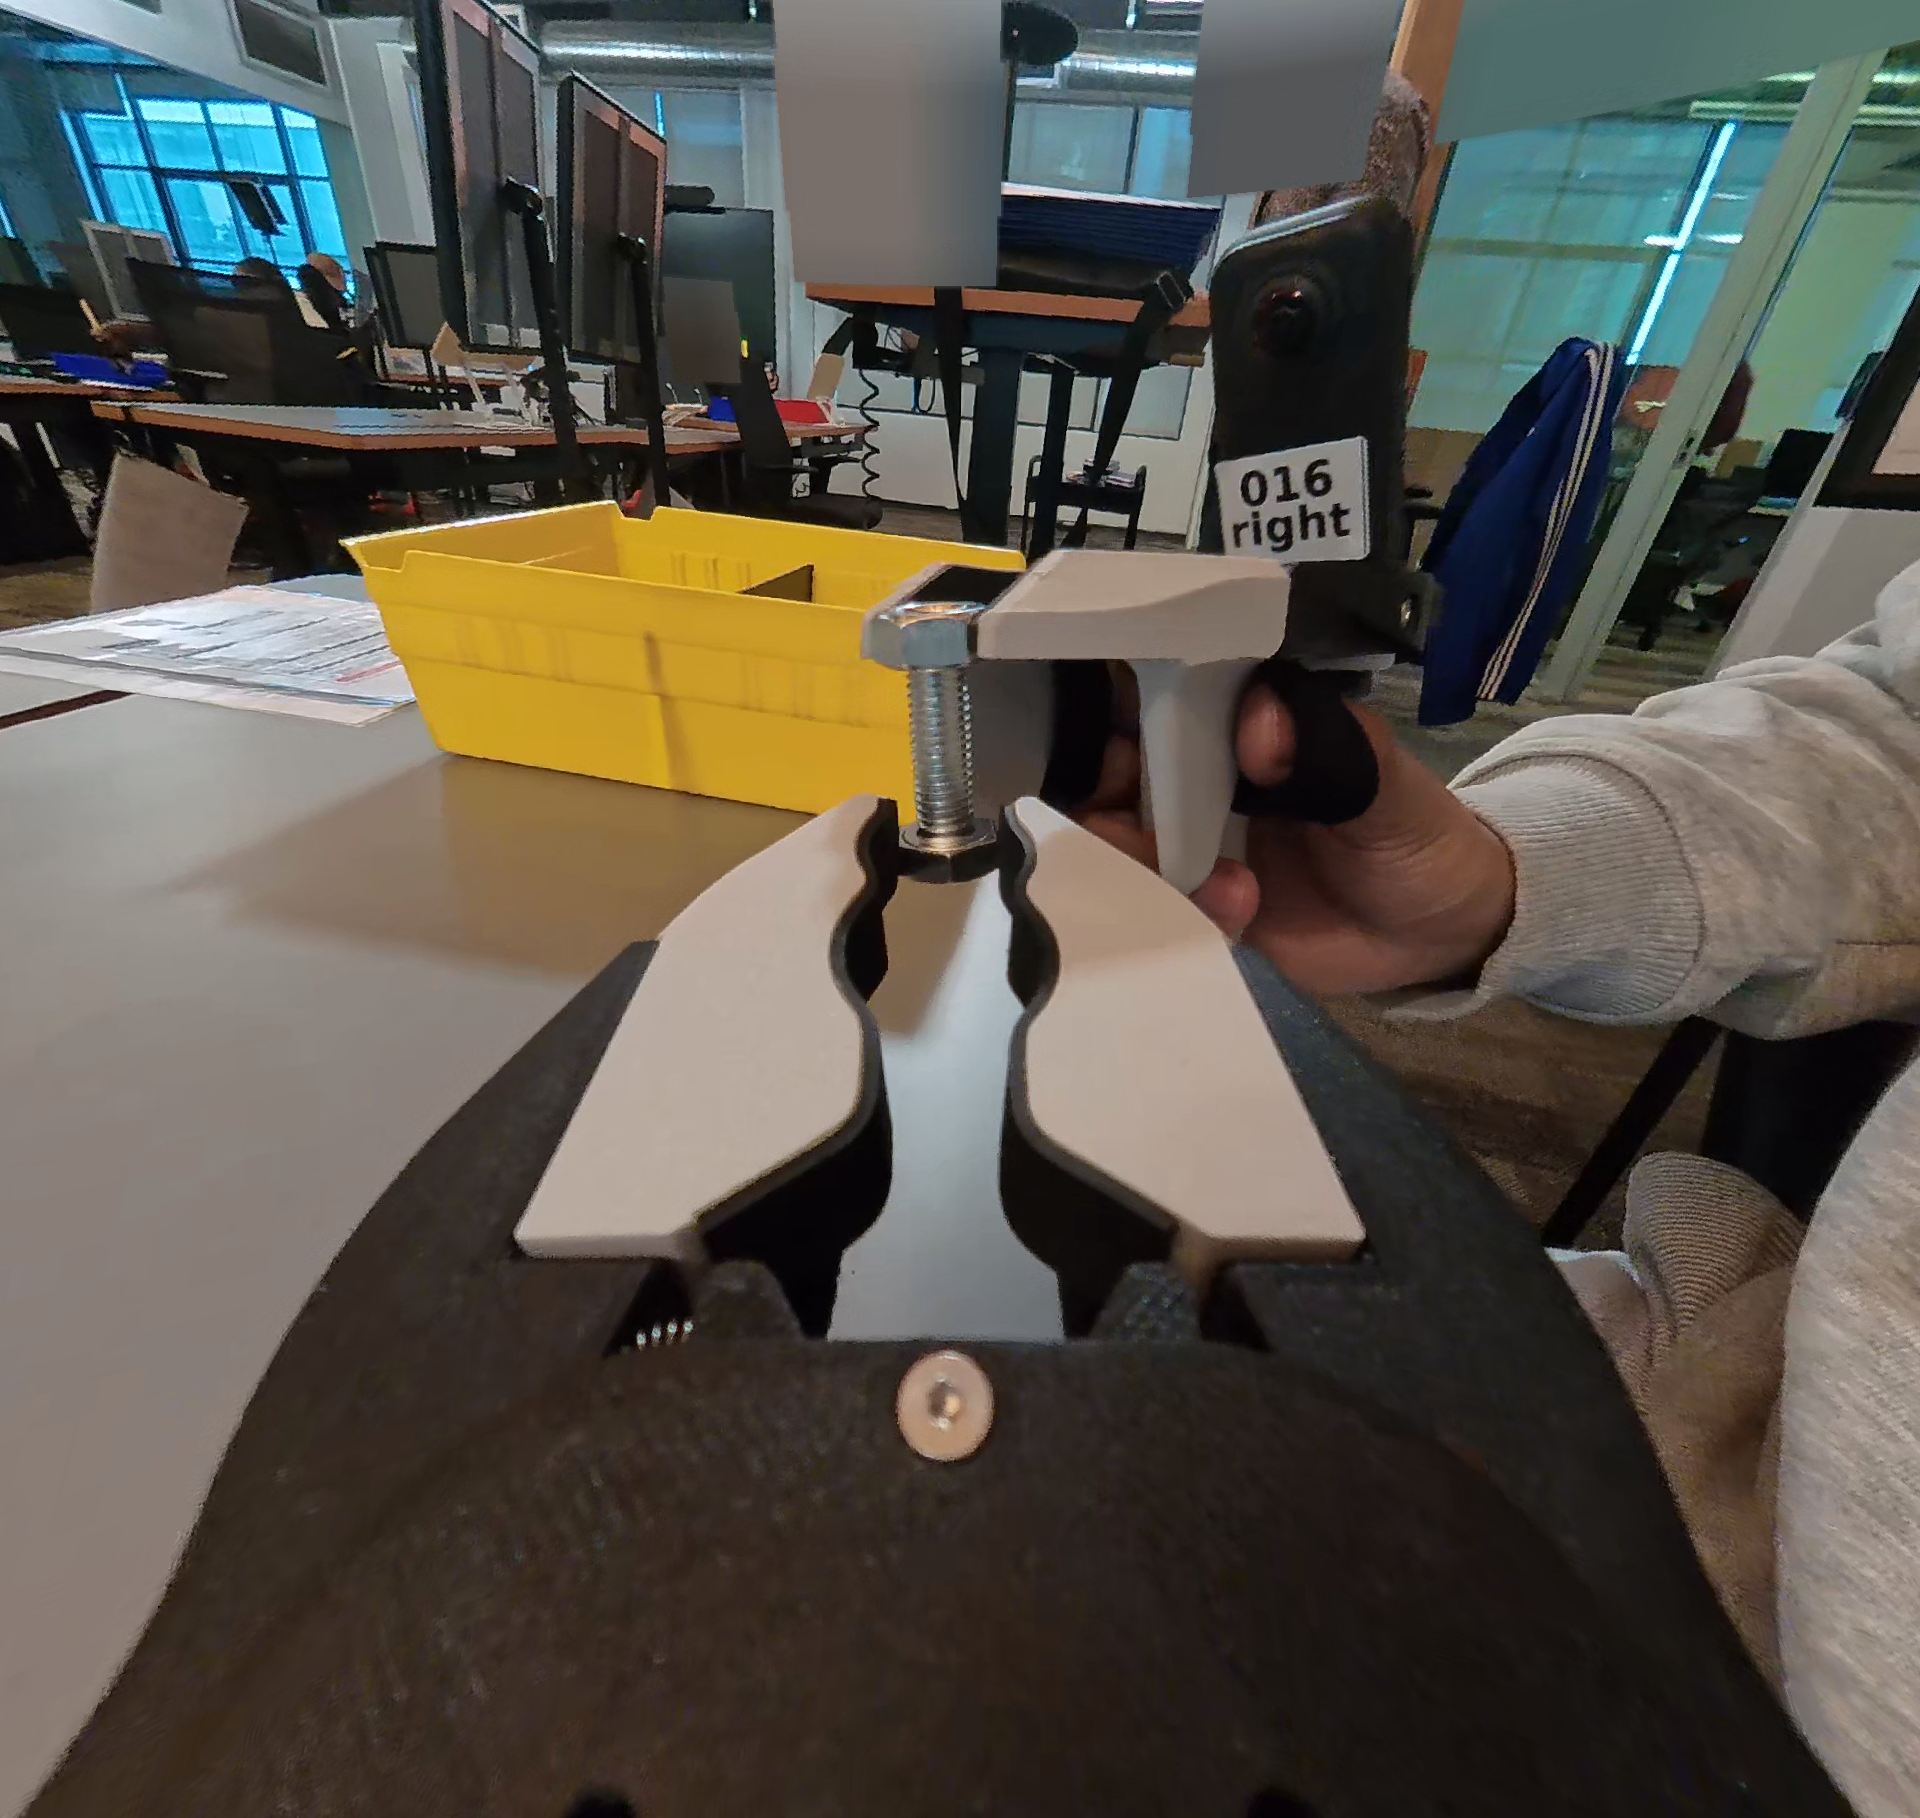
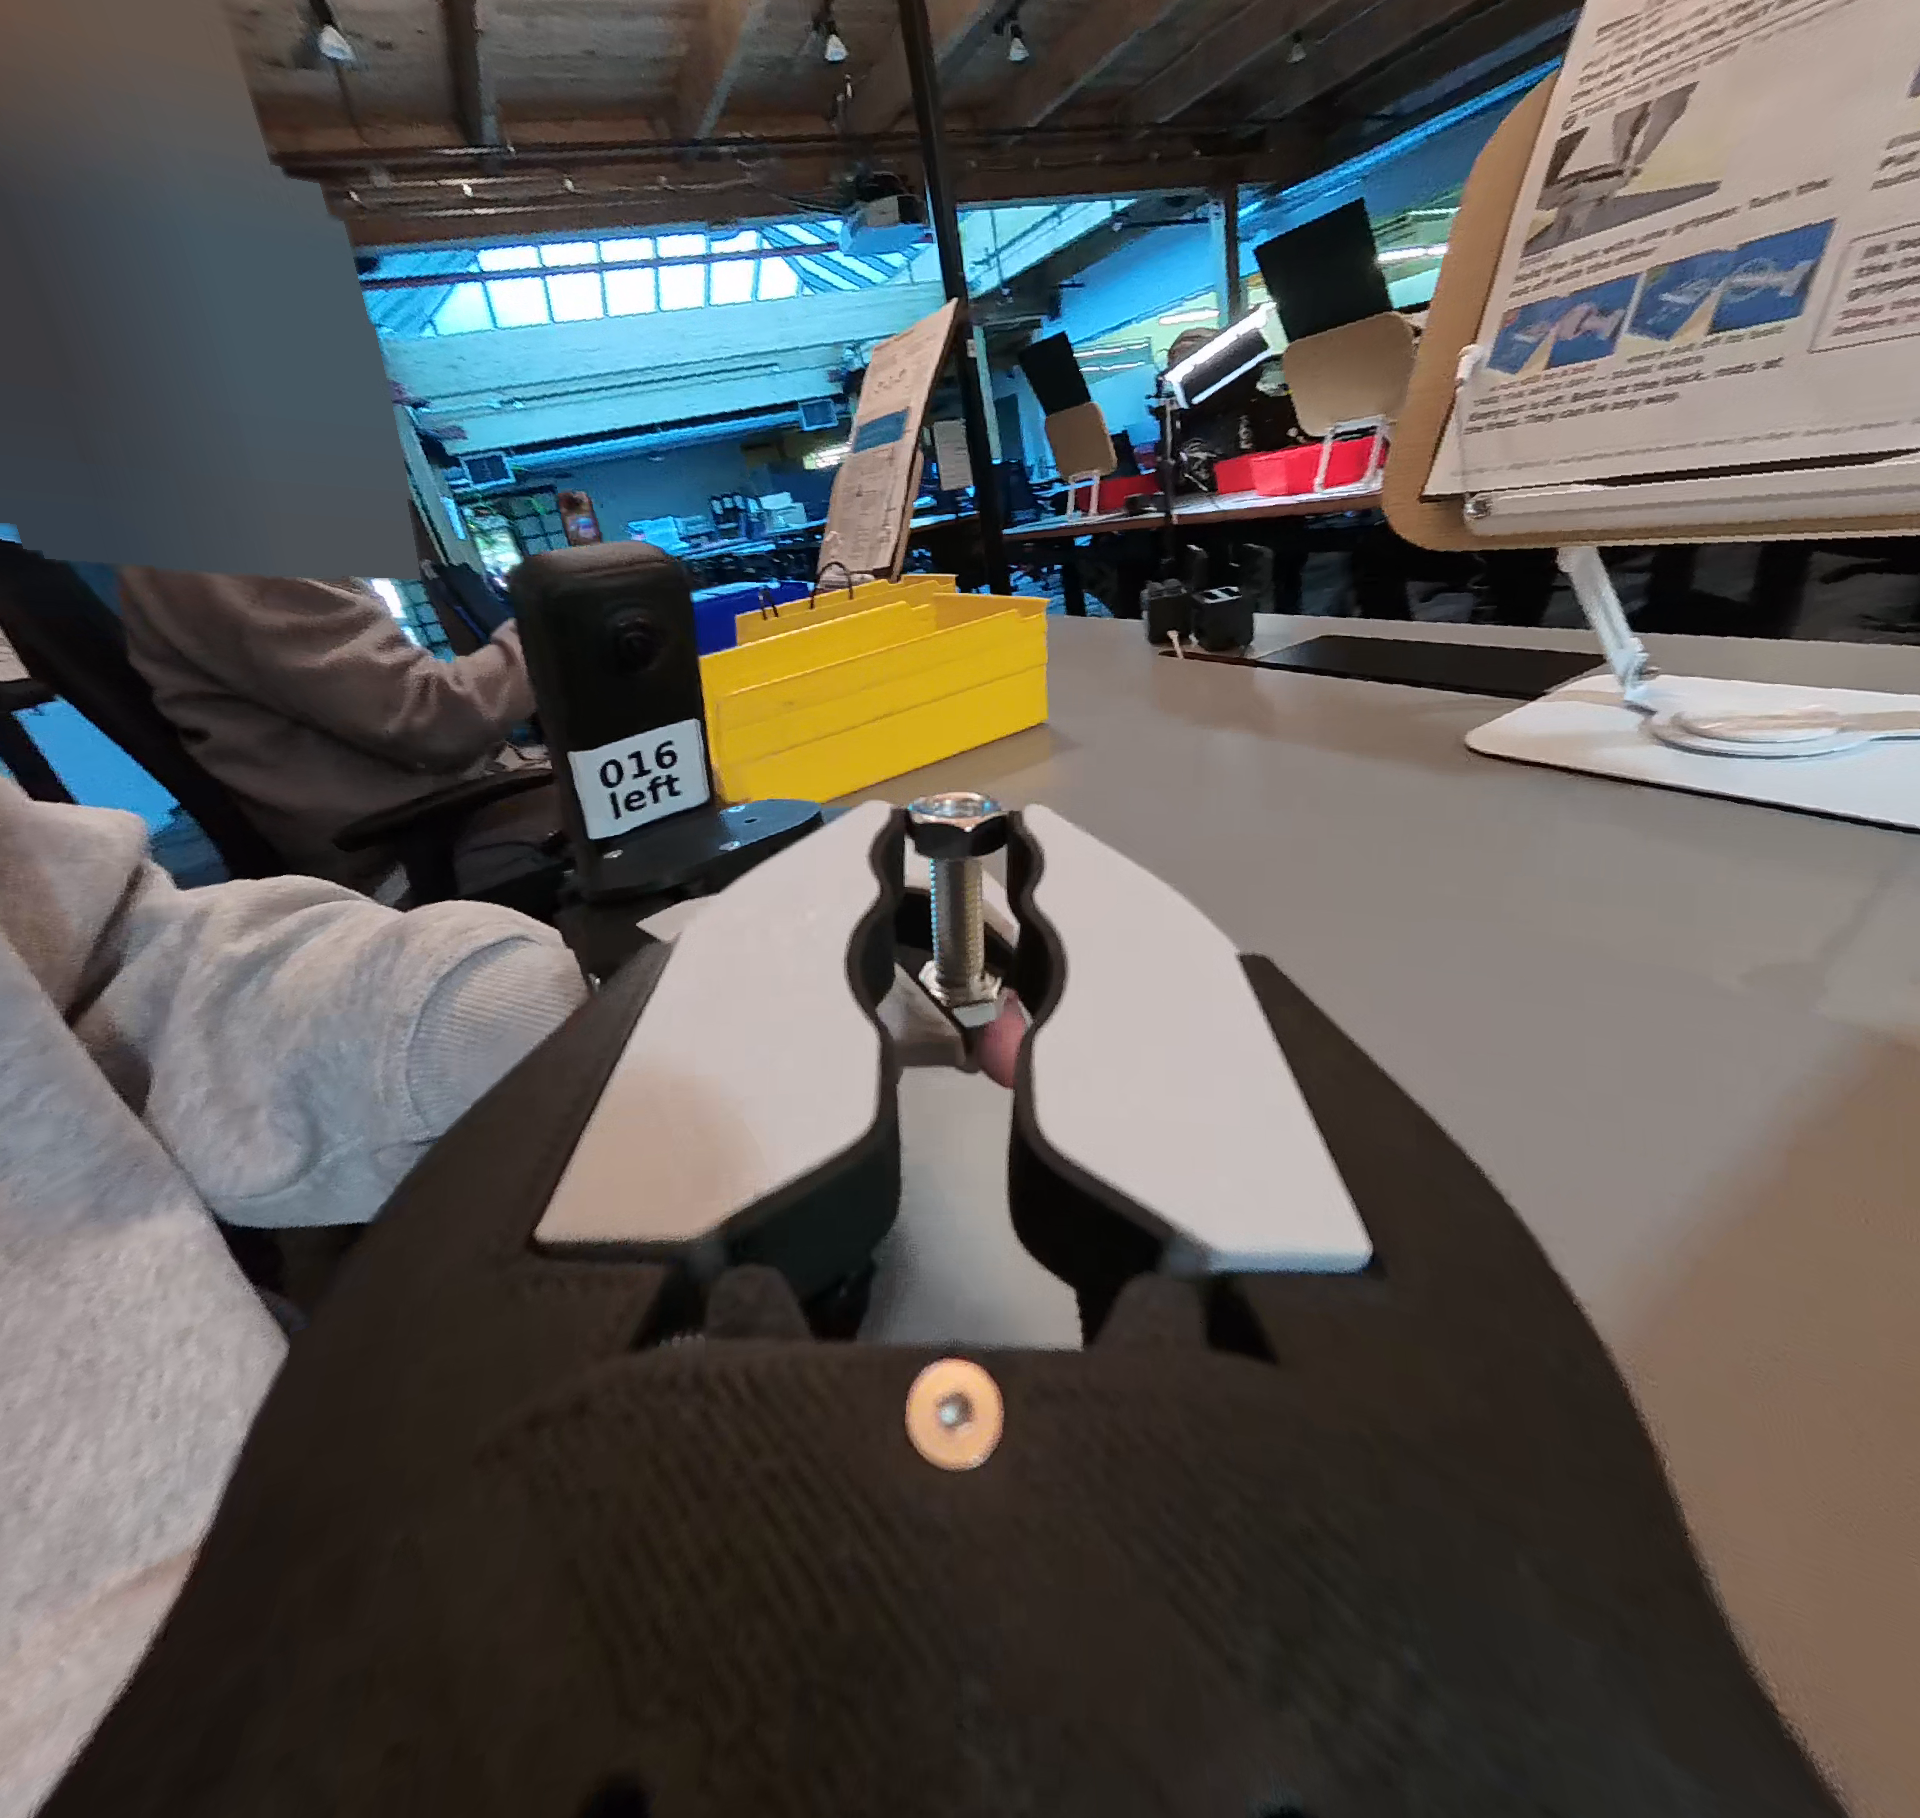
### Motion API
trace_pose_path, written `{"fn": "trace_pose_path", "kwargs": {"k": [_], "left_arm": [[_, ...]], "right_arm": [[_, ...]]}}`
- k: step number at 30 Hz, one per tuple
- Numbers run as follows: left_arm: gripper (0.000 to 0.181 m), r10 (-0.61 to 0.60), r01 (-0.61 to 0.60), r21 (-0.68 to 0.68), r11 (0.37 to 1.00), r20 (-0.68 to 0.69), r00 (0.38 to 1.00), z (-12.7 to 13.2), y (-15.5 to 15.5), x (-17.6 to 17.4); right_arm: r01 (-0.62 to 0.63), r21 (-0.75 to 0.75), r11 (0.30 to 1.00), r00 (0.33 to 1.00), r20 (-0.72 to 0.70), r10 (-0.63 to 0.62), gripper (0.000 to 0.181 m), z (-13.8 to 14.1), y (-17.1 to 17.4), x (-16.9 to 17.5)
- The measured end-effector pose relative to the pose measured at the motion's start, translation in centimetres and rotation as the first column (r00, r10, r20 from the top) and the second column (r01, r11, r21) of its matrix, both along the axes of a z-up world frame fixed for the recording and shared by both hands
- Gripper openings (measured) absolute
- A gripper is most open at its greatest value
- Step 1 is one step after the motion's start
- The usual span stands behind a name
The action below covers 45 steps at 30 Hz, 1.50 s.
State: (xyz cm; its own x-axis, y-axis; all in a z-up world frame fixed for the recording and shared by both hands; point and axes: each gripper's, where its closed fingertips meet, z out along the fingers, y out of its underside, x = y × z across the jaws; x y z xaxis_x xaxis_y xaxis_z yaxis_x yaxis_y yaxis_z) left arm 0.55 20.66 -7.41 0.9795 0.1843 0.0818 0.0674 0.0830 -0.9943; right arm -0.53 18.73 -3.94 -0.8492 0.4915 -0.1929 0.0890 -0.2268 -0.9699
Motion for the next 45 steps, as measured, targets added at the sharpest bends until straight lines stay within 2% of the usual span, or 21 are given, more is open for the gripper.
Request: {"fn": "trace_pose_path", "kwargs": {"k": [8,11,15,19,23,25,31,34,39,42,45], "left_arm": [[0.019,-0.119,0.113,0.077,0.991,0.071,0.99,0.8,0.0,1.2],[0.018,-0.213,0.198,0.128,0.972,0.115,0.97,1.4,-0.1,2.1],[0.018,-0.343,0.306,0.201,0.931,0.188,0.92,2.0,-0.3,3.2],[0.018,-0.478,0.413,0.272,0.869,0.244,0.844,2.6,-0.7,4.5],[0.018,-0.572,0.479,0.334,0.812,0.288,0.768,3.1,-1.1,5.3],[0.018,-0.592,0.493,0.347,0.798,0.293,0.751,3.2,-1.2,5.5],[0.018,-0.515,0.426,0.323,0.845,0.277,0.811,2.9,-1.1,4.4],[0.018,-0.412,0.334,0.3,0.894,0.253,0.876,2.9,-1.1,3.0],[0.019,-0.085,0.07,0.116,0.991,0.129,0.988,1.2,-0.8,0.0],[0.019,0.012,-0.012,0.035,0.999,0.018,1.0,0.6,-0.6,-0.2],[0.018,0.042,-0.042,0.0,0.999,-0.036,0.998,0.3,-0.2,0.0]], "right_arm": [[-0.113,-0.085,0.99,0.993,0.025,0.115,0.018,0.7,0.0,0.7],[-0.152,-0.096,0.984,0.988,0.013,0.154,0.018,1.0,0.0,1.1],[-0.224,-0.127,0.966,0.974,-0.002,0.226,0.018,1.6,-0.1,1.9],[-0.305,-0.179,0.935,0.951,0.004,0.311,0.017,2.0,-0.3,2.8],[-0.381,-0.233,0.895,0.919,0.012,0.394,0.018,2.4,-0.5,3.5],[-0.403,-0.24,0.883,0.908,0.011,0.418,0.017,2.5,-0.6,3.8],[-0.375,-0.235,0.897,0.923,-0.004,0.385,0.018,2.5,-0.6,3.5],[-0.301,-0.206,0.931,0.953,-0.025,0.302,0.036,2.4,-0.5,2.8],[-0.118,-0.064,0.991,0.993,-0.015,0.117,0.036,0.9,-0.5,1.1],[0.009,-0.003,1.0,1.0,-0.014,-0.009,0.03,0.4,0.2,0.2],[0.062,0.014,0.998,0.998,-0.026,-0.062,0.028,0.5,0.5,-0.1]]}}
